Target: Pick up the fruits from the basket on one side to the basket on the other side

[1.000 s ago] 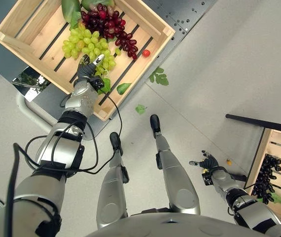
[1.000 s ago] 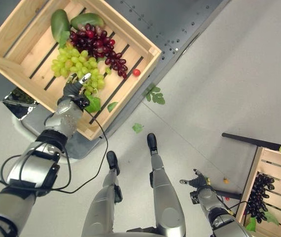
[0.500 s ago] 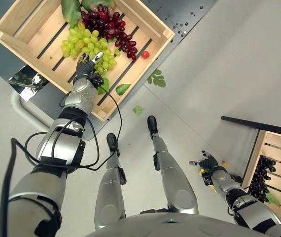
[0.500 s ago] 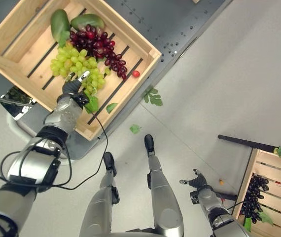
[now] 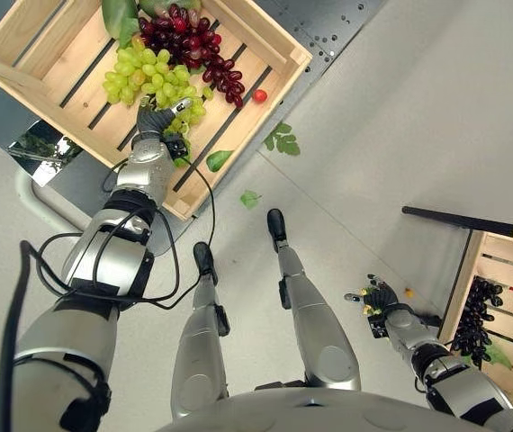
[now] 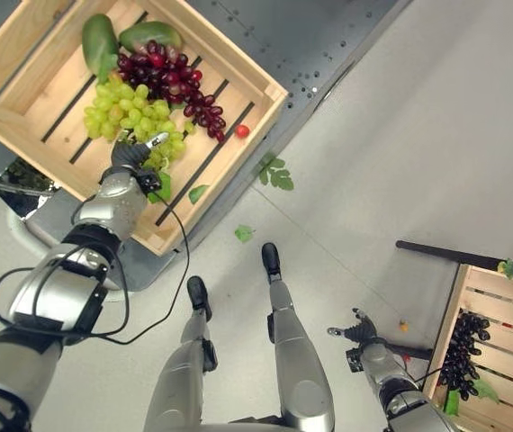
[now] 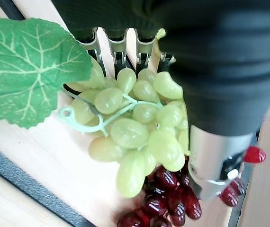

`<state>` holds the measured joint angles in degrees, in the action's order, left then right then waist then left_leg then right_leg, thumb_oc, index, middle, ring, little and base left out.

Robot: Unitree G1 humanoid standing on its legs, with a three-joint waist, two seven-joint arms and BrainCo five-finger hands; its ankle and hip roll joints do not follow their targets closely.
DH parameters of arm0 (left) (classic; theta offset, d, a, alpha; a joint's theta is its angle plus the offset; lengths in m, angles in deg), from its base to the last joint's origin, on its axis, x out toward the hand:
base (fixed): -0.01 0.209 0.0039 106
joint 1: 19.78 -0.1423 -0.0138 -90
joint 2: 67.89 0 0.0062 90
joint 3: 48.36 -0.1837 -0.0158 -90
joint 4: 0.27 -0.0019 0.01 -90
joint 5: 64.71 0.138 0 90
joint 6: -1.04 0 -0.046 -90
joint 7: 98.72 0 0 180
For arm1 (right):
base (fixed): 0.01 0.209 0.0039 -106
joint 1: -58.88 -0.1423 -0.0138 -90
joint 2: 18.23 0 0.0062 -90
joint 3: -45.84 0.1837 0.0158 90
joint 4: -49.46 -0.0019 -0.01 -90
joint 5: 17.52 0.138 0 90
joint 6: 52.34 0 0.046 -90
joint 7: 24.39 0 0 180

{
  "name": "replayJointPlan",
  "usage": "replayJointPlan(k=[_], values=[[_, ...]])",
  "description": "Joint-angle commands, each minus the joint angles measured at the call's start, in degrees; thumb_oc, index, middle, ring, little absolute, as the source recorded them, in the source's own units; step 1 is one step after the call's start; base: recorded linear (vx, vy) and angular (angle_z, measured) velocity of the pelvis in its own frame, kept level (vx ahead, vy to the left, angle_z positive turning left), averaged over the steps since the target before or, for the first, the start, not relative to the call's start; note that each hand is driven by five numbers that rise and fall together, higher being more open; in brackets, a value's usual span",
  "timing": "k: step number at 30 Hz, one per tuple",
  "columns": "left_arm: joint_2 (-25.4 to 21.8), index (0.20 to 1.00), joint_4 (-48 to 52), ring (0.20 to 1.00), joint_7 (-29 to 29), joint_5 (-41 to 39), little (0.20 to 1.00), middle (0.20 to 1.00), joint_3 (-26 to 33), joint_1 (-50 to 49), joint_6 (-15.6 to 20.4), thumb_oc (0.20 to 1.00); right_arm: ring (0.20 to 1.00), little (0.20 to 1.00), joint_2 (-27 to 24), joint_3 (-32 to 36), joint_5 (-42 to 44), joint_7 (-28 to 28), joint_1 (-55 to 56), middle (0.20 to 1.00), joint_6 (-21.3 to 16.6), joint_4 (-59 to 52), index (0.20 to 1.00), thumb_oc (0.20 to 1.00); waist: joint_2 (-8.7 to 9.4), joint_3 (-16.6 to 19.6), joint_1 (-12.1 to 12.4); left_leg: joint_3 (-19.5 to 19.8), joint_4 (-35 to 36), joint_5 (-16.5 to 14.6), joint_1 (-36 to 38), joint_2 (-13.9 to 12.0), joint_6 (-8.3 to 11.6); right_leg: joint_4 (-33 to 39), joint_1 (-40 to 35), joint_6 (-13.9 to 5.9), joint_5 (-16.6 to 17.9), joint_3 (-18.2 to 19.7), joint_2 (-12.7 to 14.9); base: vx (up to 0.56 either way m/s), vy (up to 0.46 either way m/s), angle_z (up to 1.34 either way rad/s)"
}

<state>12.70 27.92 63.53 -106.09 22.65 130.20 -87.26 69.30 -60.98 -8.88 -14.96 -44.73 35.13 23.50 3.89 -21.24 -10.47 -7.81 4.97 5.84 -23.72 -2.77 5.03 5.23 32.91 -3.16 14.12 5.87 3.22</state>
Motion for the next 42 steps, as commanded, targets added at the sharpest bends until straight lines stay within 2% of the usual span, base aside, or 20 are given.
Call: replayJointPlan(k=[1, 13, 30, 31, 32, 33, 42], values=[[0.7, 1.0, -1.8, 1.0, 0.9, 1.6, 1.0, 1.0, 0.0, 8.6, 1.7, 1.0, 1.0, 1.0, -1.8, -0.6, 1.3, 1.4, 1.5, 1.0, -0.3, 1.0, 1.0, 1.0, -0.31, -0.7, -2.1, 2.3, 0.0, 0.5, -2.5, 1.4, -0.42, -0.2, -0.8, -4.89, -4.3, 0.2, 0.0, 0.01, -0.005, -0.11], [2.3, 1.0, -0.7, 1.0, 0.7, -1.3, 1.0, 1.0, 0.7, 9.1, 2.5, 1.0, 1.0, 1.0, -2.4, 0.0, 1.5, 1.8, 2.1, 1.0, -0.5, 0.4, 1.0, 1.0, -0.36, -0.8, -3.1, 1.3, 0.0, -0.2, -2.2, 1.1, -0.35, -0.2, -0.1, -4.77, -4.4, 1.2, -0.8, 0.01, -0.01, -0.05], [0.5, 1.0, -2.0, 1.0, 0.0, -3.9, 1.0, 1.0, 1.8, 11.5, 3.1, 1.0, 1.0, 1.0, -2.9, 0.8, 2.2, 2.0, 3.6, 1.0, -1.2, -1.2, 1.0, 1.0, -0.35, -0.9, -4.1, 0.4, 0.0, -0.7, -3.7, 1.0, -0.4, -0.2, 2.4, -4.77, -4.1, 2.1, -1.3, 0.01, -0.004, -0.03], [0.3, 0.831, -2.1, 0.831, -0.1, -3.9, 0.831, 0.831, 1.8, 11.5, 3.2, 0.831, 1.0, 1.0, -2.9, 0.8, 2.2, 2.1, 3.6, 1.0, -1.3, -1.4, 1.0, 1.0, -0.37, -0.8, -4.2, 0.4, 0.0, -0.7, -3.9, 1.0, -0.4, -0.2, 2.5, -4.77, -4.1, 2.1, -1.4, 0.0, 0.0, 0.0], [0.2, 0.432, -2.2, 0.432, -0.3, -4.1, 0.432, 0.432, 1.9, 11.7, 3.2, 0.432, 1.0, 1.0, -2.8, 0.8, 2.3, 2.1, 3.7, 1.0, -1.3, -1.8, 1.0, 1.0, -0.33, -0.8, -4.2, 0.4, 0.0, -0.8, -4.0, 1.0, -0.44, -0.2, 2.6, -4.78, -4.2, 2.1, -1.4, 0.0, 0.0, 0.0], [0.0, 0.2, -2.3, 0.2, -0.5, -4.1, 0.2, 0.2, 1.9, 12.0, 3.2, 0.2, 1.0, 1.0, -2.9, 0.8, 2.4, 2.1, 3.7, 1.0, -1.4, -2.1, 1.0, 1.0, -0.34, -0.8, -4.3, 0.4, 0.0, -0.9, -4.2, 1.0, -0.44, -0.2, 2.9, -4.78, -4.1, 2.1, -1.5, 0.0, 0.0, 0.0], [-0.4, 0.2, -2.1, 0.2, -1.7, -5.2, 0.2, 0.2, 2.0, 13.5, 3.8, 0.2, 1.0, 1.0, -2.6, 0.7, 2.6, 2.5, 4.2, 1.0, -1.9, -3.9, 1.0, 1.0, -0.1, -1.0, -4.4, 0.6, 0.0, -1.1, -5.1, 1.0, -0.46, -0.2, 3.9, -4.84, -4.1, 2.2, -1.6, 0.0, -0.003, -0.01]])
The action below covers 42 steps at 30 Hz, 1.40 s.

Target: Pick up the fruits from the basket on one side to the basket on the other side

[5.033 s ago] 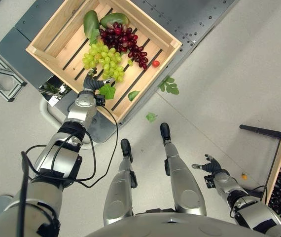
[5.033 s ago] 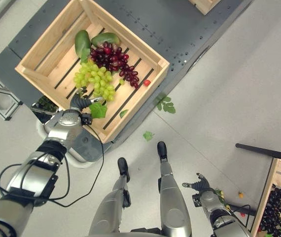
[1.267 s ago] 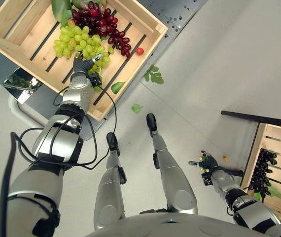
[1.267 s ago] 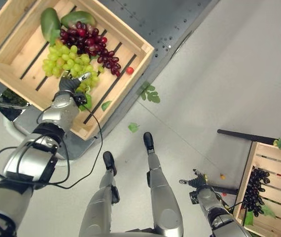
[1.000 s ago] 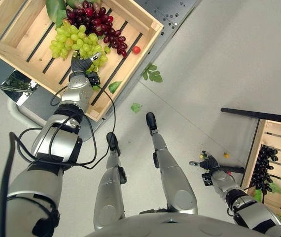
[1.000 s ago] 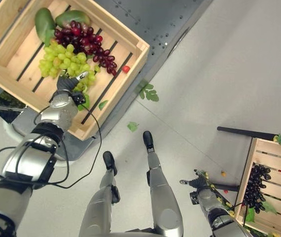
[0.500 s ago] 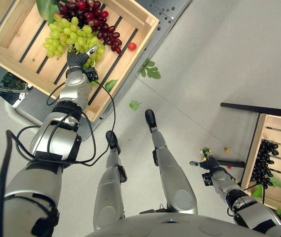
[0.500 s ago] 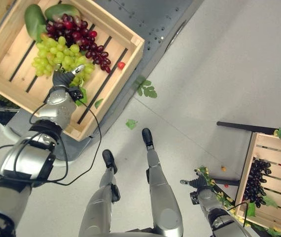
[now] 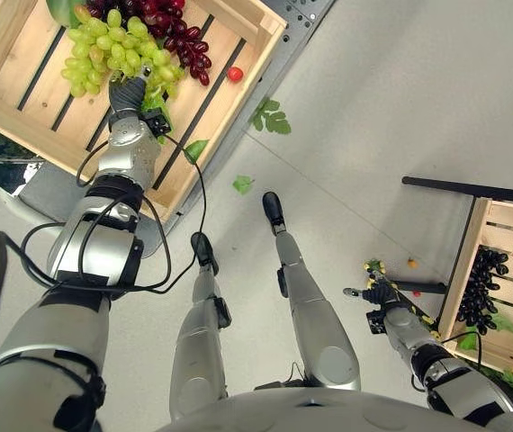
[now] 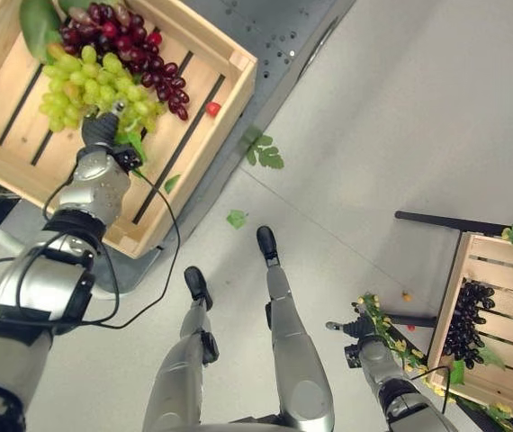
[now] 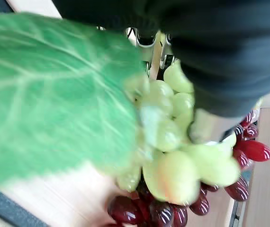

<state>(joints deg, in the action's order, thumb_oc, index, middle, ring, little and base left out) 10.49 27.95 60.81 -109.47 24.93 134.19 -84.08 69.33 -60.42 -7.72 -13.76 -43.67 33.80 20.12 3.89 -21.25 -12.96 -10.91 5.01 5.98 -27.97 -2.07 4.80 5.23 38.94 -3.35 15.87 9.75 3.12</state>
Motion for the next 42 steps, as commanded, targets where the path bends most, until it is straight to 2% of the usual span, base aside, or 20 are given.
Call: replayJointPlan(k=[1, 17, 24, 29, 42], values=[[1.9, 0.2, -2.0, 0.2, 1.0, -1.7, 0.2, 0.2, -0.4, 9.7, 0.6, 0.2, 1.0, 1.0, -2.7, 0.0, 1.5, 1.3, 3.1, 1.0, -0.5, -0.5, 1.0, 1.0, -0.13, -1.0, -1.9, 3.7, 0.0, -1.2, -0.9, 0.3, -0.23, -0.2, -2.0, -4.65, -5.8, -1.8, -1.5, 0.0, 0.0, 0.0], [3.5, 0.2, 0.7, 0.2, 1.0, -2.1, 0.2, 0.2, -0.8, 9.1, 1.2, 0.2, 1.0, 1.0, -3.0, -0.3, 1.7, 1.3, 3.0, 1.0, -0.6, -0.5, 1.0, 1.0, -0.46, -1.4, -1.3, 4.8, 0.0, -0.8, -1.1, 0.5, -0.18, -0.2, -2.3, -4.43, -5.6, -2.6, -1.4, 0.0, 0.0, 0.0], [2.5, 0.2, 2.6, 0.2, 1.8, -0.1, 0.2, 0.2, -2.2, 8.4, 1.2, 0.2, 1.0, 1.0, -3.3, -0.3, 1.8, 1.0, 2.7, 1.0, -0.7, -0.2, 1.0, 1.0, -0.44, -1.8, -1.0, 5.2, 0.0, -0.5, -0.8, 0.7, -0.09, -0.2, -2.8, -4.42, -5.5, -2.9, -1.3, 0.0, 0.0, 0.0], [1.3, 0.2, 6.8, 0.2, 3.1, 1.3, 0.2, 0.2, -3.4, 5.8, 1.8, 0.2, 1.0, 1.0, -3.4, 0.0, 2.0, 0.6, 2.5, 1.0, -0.9, 0.4, 1.0, 1.0, -0.62, -2.0, -0.6, 5.6, 0.0, -0.2, -0.8, 0.8, 0.03, -0.2, -3.1, -4.42, -5.5, -3.1, -1.2, 0.0, 0.0, 0.0], [-1.1, 0.2, 18.0, 0.2, 5.3, -4.6, 0.2, 0.2, -2.9, -1.5, 4.5, 0.2, 1.0, 1.0, -3.0, 1.1, 2.3, -0.4, 2.8, 1.0, -0.7, 1.5, 1.0, 1.0, -0.96, -2.5, 0.6, 6.5, 0.0, 0.1, -0.6, 1.1, 0.07, -0.2, -3.8, -4.45, -5.4, -4.1, -0.9, -0.01, -0.003, 0.03]])
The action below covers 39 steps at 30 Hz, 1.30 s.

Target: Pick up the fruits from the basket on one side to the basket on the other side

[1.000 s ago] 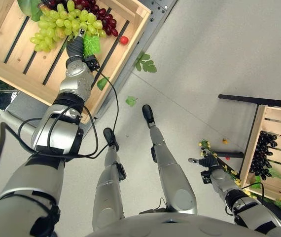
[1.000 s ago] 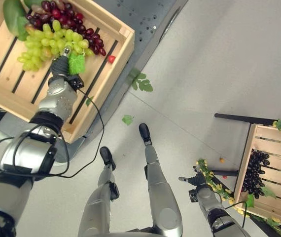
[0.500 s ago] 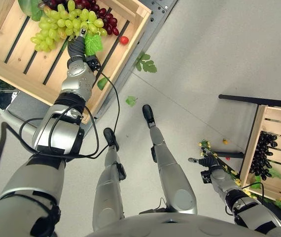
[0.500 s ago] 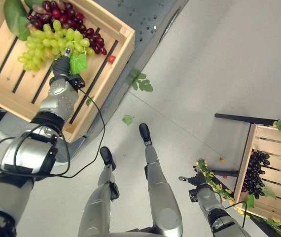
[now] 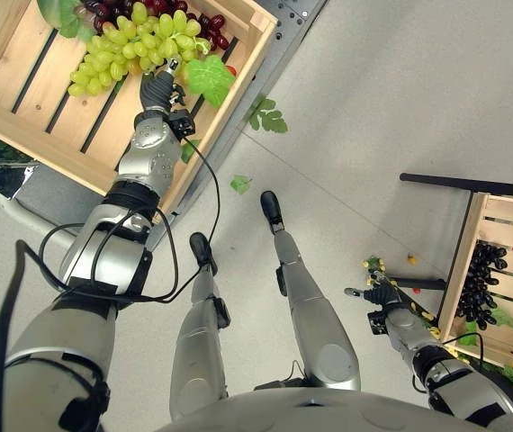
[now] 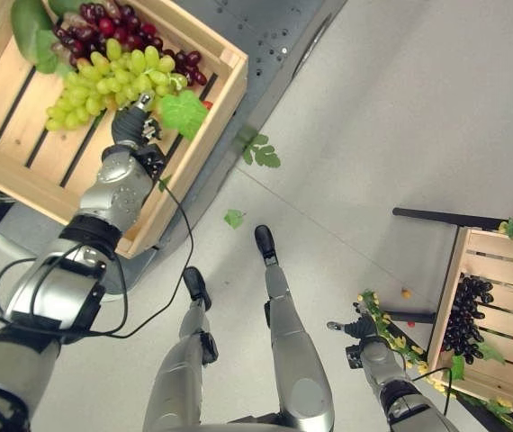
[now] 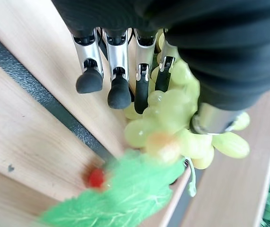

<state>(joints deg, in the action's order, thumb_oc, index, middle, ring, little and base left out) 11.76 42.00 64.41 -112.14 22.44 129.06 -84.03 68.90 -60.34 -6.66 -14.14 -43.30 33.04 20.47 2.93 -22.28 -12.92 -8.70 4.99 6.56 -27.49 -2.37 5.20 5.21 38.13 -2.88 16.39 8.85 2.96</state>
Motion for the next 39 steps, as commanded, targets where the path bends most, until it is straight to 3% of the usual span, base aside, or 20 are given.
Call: replayJointPlan(k=[1, 13, 29, 30, 31, 34, 39], values=[[-2.9, 0.2, 5.7, 0.2, 2.0, -1.9, 0.2, 0.2, -0.9, 2.8, 4.8, 0.2, 1.0, 1.0, -2.5, 1.0, 1.2, -0.1, 2.6, 1.0, 0.0, 1.2, 1.0, 1.0, -0.1, -1.4, 0.7, 4.4, 0.0, -0.5, -0.9, 1.5, -0.33, -0.2, -3.2, -4.92, -5.9, -3.3, -0.7, 0.0, 0.0, 0.0], [-7.1, 0.2, 18.2, 0.2, 3.4, -1.5, 0.2, 0.2, -2.2, -4.1, 6.7, 0.2, 1.0, 1.0, -2.3, 1.6, 1.0, -0.9, 3.0, 1.0, -0.2, 0.8, 1.0, 1.0, -0.53, -1.5, 1.8, 4.6, 0.0, -0.1, -0.3, 1.7, -0.11, -0.2, -4.2, -5.05, -5.8, -4.1, -0.4, 0.0, -0.001, 0.02], [-7.3, 0.2, 18.6, 0.2, 2.7, 1.3, 0.2, 0.2, -2.1, -4.0, 7.0, 0.2, 1.0, 1.0, -1.9, 1.8, 1.1, -0.9, 2.9, 1.0, -0.7, 1.9, 1.0, 1.0, -0.81, -1.6, 2.0, 4.1, 0.0, 0.3, -0.8, 1.7, 0.07, -0.2, -3.9, -5.07, -5.8, -4.4, -0.2, 0.0, 0.0, 0.01], [-7.7, 0.573, 18.3, 0.573, 2.3, 2.9, 0.573, 0.573, -2.1, -3.9, 6.8, 0.573, 1.0, 1.0, -2.0, 1.7, 1.0, -0.9, 2.8, 1.0, -0.7, 1.9, 1.0, 1.0, -0.89, -1.6, 2.0, 4.1, 0.0, 0.3, -0.9, 1.6, 0.09, -0.2, -3.8, -5.08, -5.8, -4.5, -0.2, 0.0, 0.0, 0.0], [-8.0, 1.0, 17.9, 1.0, 2.1, 4.4, 1.0, 1.0, -2.2, -3.7, 6.5, 1.0, 1.0, 1.0, -2.0, 1.7, 1.0, -0.9, 2.8, 1.0, -0.8, 1.9, 1.0, 1.0, -0.95, -1.6, 2.0, 4.1, 0.0, 0.4, -0.9, 1.6, 0.12, -0.2, -3.8, -5.06, -5.8, -4.5, -0.2, 0.0, 0.0, 0.0], [-9.7, 1.0, 15.5, 1.0, 0.7, 11.7, 1.0, 1.0, -2.8, -1.9, 5.4, 1.0, 1.0, 1.0, -2.3, 1.7, 1.0, -0.8, 2.7, 1.0, -1.2, 1.7, 1.0, 1.0, -1.08, -2.0, 2.2, 4.0, 0.0, 0.2, -0.7, 1.6, 0.19, -0.2, -3.9, -5.16, -5.9, -4.5, -0.2, 0.0, 0.0, 0.0], [-16.5, 1.0, 13.3, 1.0, -1.7, 28.1, 1.0, 1.0, -5.0, 0.1, 2.9, 1.0, 1.0, 1.0, -2.7, 2.0, 1.2, -0.9, 3.5, 1.0, -2.3, -0.2, 1.0, 1.0, -1.31, -2.5, 2.2, 3.6, 0.0, 0.4, -0.7, 1.4, 0.32, -0.2, -3.9, -5.3, -5.9, -4.7, 0.0, 0.0, 0.0, 0.0]])
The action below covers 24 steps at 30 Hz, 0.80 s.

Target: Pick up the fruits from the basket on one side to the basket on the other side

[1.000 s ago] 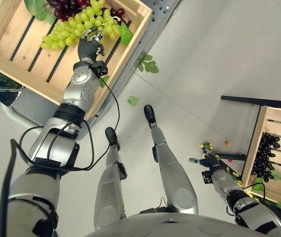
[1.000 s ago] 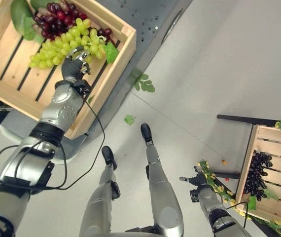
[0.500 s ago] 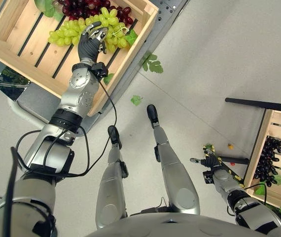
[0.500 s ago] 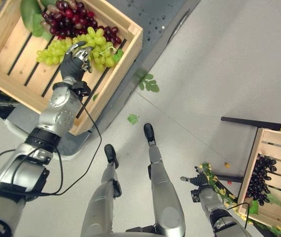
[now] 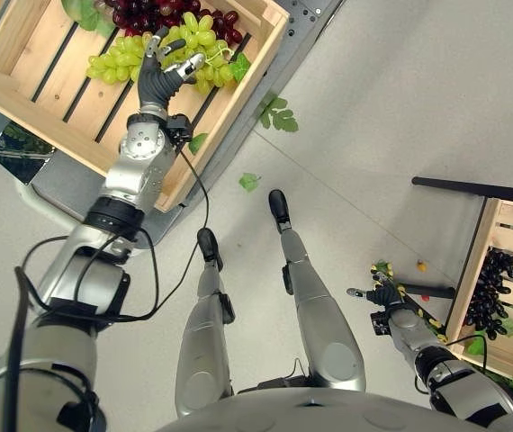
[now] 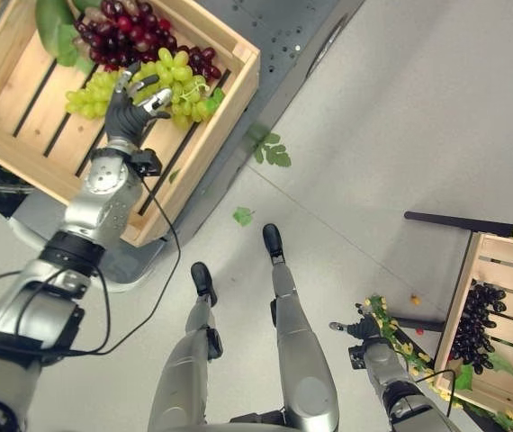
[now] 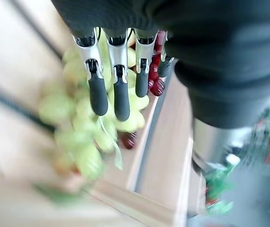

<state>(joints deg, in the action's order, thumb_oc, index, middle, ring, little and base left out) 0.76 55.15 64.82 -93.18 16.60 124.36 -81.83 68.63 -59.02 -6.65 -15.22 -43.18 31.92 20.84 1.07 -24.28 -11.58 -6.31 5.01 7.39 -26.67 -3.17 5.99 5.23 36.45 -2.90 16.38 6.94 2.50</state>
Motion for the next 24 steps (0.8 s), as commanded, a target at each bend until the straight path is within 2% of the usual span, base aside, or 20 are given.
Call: replayJointPlan(k=[1, 6, 9, 14, 19, 24], values=[[-6.9, 1.0, 0.6, 1.0, -2.1, 11.6, 1.0, 1.0, 0.6, 4.4, 0.2, 1.0, 1.0, 1.0, -2.5, 0.8, 1.1, 0.1, 3.8, 1.0, -1.4, -1.2, 1.0, 1.0, 0.46, -0.6, 0.8, 1.2, 0.0, -0.2, -1.8, 2.4, -0.47, -0.2, -2.1, -5.28, -5.7, -2.7, 0.5, 0.0, 0.0, 0.0], [-9.9, 1.0, 1.5, 1.0, -3.3, 18.6, 1.0, 1.0, 1.5, 2.5, -1.0, 1.0, 1.0, 1.0, -3.2, 1.4, 0.7, 0.1, 4.8, 1.0, -1.8, -1.8, 1.0, 1.0, 0.09, -0.9, 0.9, 1.0, 0.0, -0.2, -1.7, 2.4, -0.49, -0.2, -2.0, -5.35, -5.6, -2.6, 0.7, 0.0, 0.0, 0.0], [-13.1, 1.0, 2.4, 1.0, -5.9, 25.9, 1.0, 1.0, 1.6, 2.4, -2.7, 1.0, 1.0, 1.0, -3.7, 1.8, 0.5, -0.1, 5.6, 1.0, -2.0, -2.3, 1.0, 1.0, -0.47, -0.9, 0.9, 0.7, 0.0, -0.2, -1.7, 2.3, -0.47, -0.2, -2.0, -5.38, -5.6, -2.5, 0.8, 0.0, 0.0, 0.0], [-17.0, 1.0, 4.9, 1.0, -7.2, 35.5, 1.0, 1.0, 1.1, 2.1, -4.6, 1.0, 1.0, 1.0, -4.0, 2.0, 0.0, -0.2, 6.1, 1.0, -2.4, -2.5, 1.0, 1.0, -1.02, -0.8, 1.0, 0.4, 0.0, -0.4, -1.6, 2.3, -0.51, -0.2, -2.0, -5.4, -5.6, -2.5, 0.8, 0.0, 0.0, 0.0], [-18.9, 1.0, 4.4, 1.0, -6.7, 42.8, 1.0, 1.0, -1.3, 4.1, -6.7, 1.0, 1.0, 1.0, -4.5, 2.4, -0.1, 0.1, 5.8, 1.0, -2.5, -1.6, 1.0, 1.0, -1.79, -0.7, 1.0, 0.3, 0.0, -0.6, -1.5, 2.4, -0.57, -0.2, -2.0, -5.41, -5.6, -2.4, 0.8, 0.0, 0.0, 0.0], [-19.4, 1.0, 0.5, 1.0, -6.6, 48.2, 1.0, 1.0, -6.5, 9.1, -8.3, 1.0, 1.0, 1.0, -5.0, 1.9, -0.3, 0.1, 5.6, 1.0, -2.7, -1.5, 1.0, 1.0, -2.51, -0.7, 0.8, 0.1, 0.0, -0.7, -1.4, 2.6, -0.67, -0.2, -1.9, -5.48, -5.4, -2.5, 1.0, 0.0, 0.0, 0.0]])
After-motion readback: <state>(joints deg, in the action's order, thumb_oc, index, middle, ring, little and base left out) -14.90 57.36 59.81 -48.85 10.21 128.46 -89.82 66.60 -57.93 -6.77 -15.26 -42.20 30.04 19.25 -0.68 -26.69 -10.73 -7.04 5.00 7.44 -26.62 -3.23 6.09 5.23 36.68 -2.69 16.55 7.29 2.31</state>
